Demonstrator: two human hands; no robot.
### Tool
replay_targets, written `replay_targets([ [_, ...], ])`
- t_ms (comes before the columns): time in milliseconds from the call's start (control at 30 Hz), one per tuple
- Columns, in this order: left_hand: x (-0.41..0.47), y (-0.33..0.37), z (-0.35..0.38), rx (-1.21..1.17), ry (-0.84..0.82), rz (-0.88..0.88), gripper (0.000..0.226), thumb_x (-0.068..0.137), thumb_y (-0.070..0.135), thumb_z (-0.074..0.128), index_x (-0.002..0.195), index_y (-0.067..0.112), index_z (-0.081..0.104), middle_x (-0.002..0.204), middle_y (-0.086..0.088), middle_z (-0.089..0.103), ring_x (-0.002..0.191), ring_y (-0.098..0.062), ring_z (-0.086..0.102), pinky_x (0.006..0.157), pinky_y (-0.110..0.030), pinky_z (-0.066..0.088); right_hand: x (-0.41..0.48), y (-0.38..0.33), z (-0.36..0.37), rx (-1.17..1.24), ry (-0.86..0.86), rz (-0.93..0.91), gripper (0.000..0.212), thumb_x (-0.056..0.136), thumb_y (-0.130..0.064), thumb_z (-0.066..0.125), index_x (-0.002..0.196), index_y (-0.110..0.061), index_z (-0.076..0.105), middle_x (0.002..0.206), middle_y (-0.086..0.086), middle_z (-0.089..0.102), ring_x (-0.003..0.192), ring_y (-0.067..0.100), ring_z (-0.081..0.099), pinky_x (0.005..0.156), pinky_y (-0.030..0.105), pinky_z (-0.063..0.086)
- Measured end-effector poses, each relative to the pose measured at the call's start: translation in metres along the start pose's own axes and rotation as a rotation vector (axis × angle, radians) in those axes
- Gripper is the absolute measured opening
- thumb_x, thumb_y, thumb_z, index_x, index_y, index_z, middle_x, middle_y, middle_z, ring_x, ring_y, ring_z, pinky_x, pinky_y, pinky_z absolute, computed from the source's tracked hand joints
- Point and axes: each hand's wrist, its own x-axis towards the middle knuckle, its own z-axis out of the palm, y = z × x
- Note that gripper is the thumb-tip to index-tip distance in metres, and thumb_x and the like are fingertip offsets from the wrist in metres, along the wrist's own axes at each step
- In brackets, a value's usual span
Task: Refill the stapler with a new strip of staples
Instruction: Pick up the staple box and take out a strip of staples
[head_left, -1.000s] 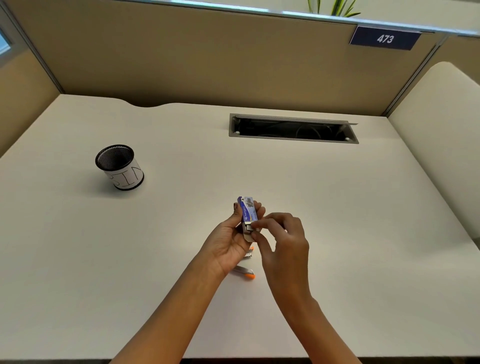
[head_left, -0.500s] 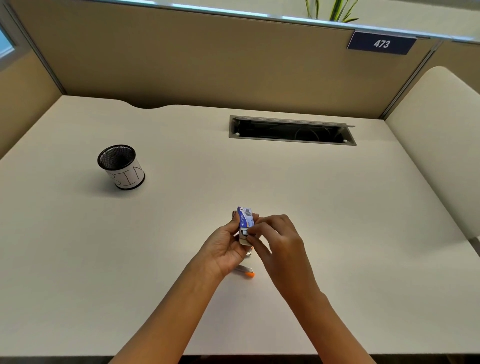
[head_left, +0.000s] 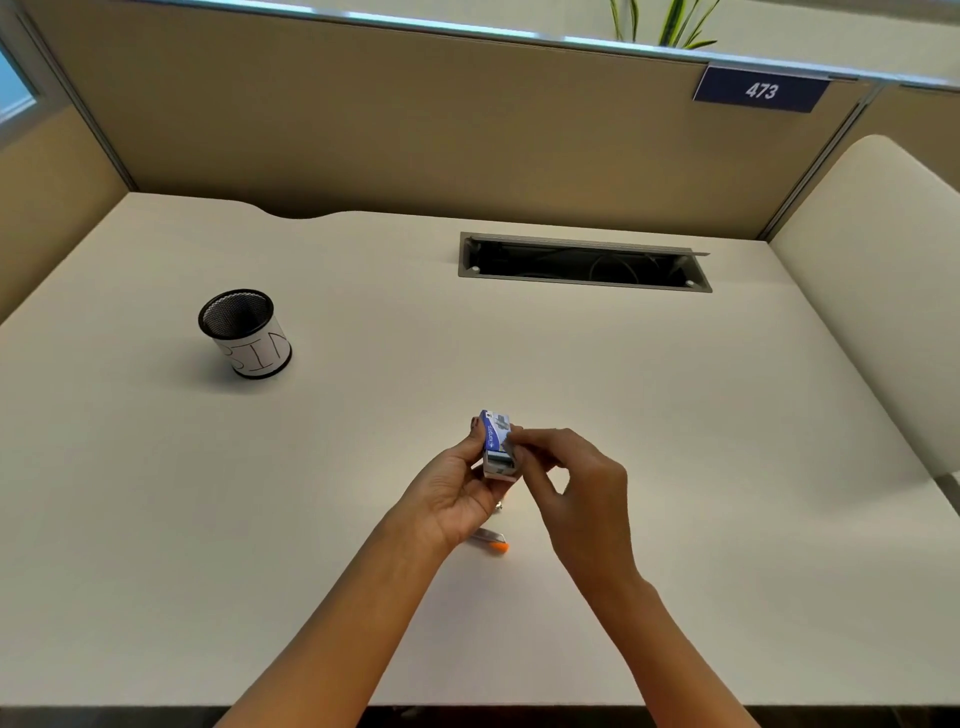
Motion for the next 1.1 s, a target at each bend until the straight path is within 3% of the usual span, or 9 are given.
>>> replay_targets([
  [33, 0.000, 0.000, 0.000, -0.008, -0.006, 0.000, 0.039, 0.089, 0.017, 0.060, 0.118, -0.009, 0.057, 0.115, -0.027, 0.063, 0.113, -0.037, 0.061, 0.078, -0.047, 0.055, 0.001, -0.003, -0.001, 0.072, 0.005, 0.069, 0.015, 0.086, -0.005, 0.068, 0.098, -0.013, 0.073, 0.088, -0.004, 0.074, 0.080, 0.005, 0.067, 0.073, 0.014, 0.050],
  [133, -0.001, -0.002, 0.001, 0.010, -0.009, 0.023, 0.030, 0.088, 0.016, 0.060, 0.106, -0.008, 0.061, 0.092, -0.025, 0.068, 0.083, -0.032, 0.071, 0.071, -0.042, 0.059, 0.003, -0.006, -0.004, 0.278, -0.019, 0.317, 0.013, 0.089, -0.011, 0.066, 0.096, -0.016, 0.074, 0.086, -0.005, 0.076, 0.078, 0.008, 0.070, 0.073, 0.023, 0.055],
  [300, -0.001, -0.003, -0.001, 0.053, -0.022, 0.040, 0.032, 0.092, 0.021, 0.055, 0.098, -0.010, 0.063, 0.084, -0.023, 0.072, 0.073, -0.030, 0.072, 0.074, -0.042, 0.056, 0.007, -0.006, -0.011, 0.859, -0.042, 0.695, 0.018, 0.094, 0.004, 0.048, 0.102, -0.001, 0.062, 0.089, 0.015, 0.069, 0.077, 0.022, 0.065, 0.072, 0.026, 0.057],
  [433, -0.005, -0.002, 0.000, -0.020, -0.045, 0.037, 0.031, 0.093, 0.017, 0.053, 0.102, -0.011, 0.060, 0.097, -0.024, 0.068, 0.088, -0.033, 0.069, 0.075, -0.048, 0.055, 0.005, -0.003, -0.014, 1.036, -0.061, 0.782, 0.029, 0.092, 0.011, 0.035, 0.103, 0.000, 0.060, 0.088, 0.014, 0.063, 0.075, 0.021, 0.061, 0.070, 0.026, 0.056],
  [567, -0.009, -0.004, 0.002, -0.037, -0.059, 0.014, 0.032, 0.093, 0.016, 0.054, 0.107, -0.012, 0.059, 0.104, -0.026, 0.064, 0.083, -0.035, 0.071, 0.069, -0.046, 0.058, -0.005, 0.000, -0.012, 0.676, -0.135, 0.584, 0.011, 0.088, -0.012, 0.065, 0.098, -0.014, 0.067, 0.081, 0.001, 0.056, 0.069, 0.013, 0.044, 0.065, 0.023, 0.040],
  [733, -0.012, -0.007, 0.002, 0.029, -0.058, -0.011, 0.038, 0.094, 0.022, 0.052, 0.114, -0.009, 0.059, 0.104, -0.023, 0.067, 0.074, -0.029, 0.074, 0.050, -0.035, 0.059, -0.019, -0.002, -0.001, 0.152, -0.057, 0.207, 0.030, 0.070, -0.012, 0.083, 0.092, -0.026, 0.068, 0.081, -0.014, 0.056, 0.075, 0.008, 0.051, 0.066, 0.010, 0.036],
  [833, -0.013, -0.010, 0.003, 0.017, -0.049, -0.023, 0.038, 0.095, 0.022, 0.052, 0.117, -0.008, 0.057, 0.101, -0.024, 0.067, 0.076, -0.030, 0.072, 0.041, -0.024, 0.051, -0.018, -0.001, 0.003, 0.110, 0.012, 0.184, 0.023, 0.070, -0.011, 0.083, 0.084, -0.026, 0.073, 0.084, -0.008, 0.058, 0.086, 0.011, 0.055, 0.069, 0.009, 0.036],
  [967, -0.015, -0.011, 0.004, 0.041, -0.073, -0.026, 0.033, 0.095, 0.023, 0.050, 0.101, -0.008, 0.061, 0.082, -0.022, 0.072, 0.066, -0.031, 0.072, 0.042, -0.019, 0.047, -0.014, 0.000, 0.002, 0.137, 0.063, 0.220, 0.017, 0.070, -0.011, 0.083, 0.080, -0.023, 0.076, 0.082, -0.004, 0.059, 0.083, 0.009, 0.055, 0.068, 0.011, 0.036],
  [1100, -0.015, -0.011, 0.006, 0.009, -0.082, -0.031, 0.034, 0.094, 0.023, 0.052, 0.108, -0.007, 0.060, 0.104, -0.022, 0.064, 0.068, -0.032, 0.073, 0.041, -0.019, 0.047, -0.015, -0.004, 0.002, 0.099, 0.134, 0.160, 0.025, 0.071, -0.008, 0.083, 0.091, -0.022, 0.077, 0.082, -0.002, 0.056, 0.081, 0.007, 0.052, 0.067, 0.007, 0.036],
])
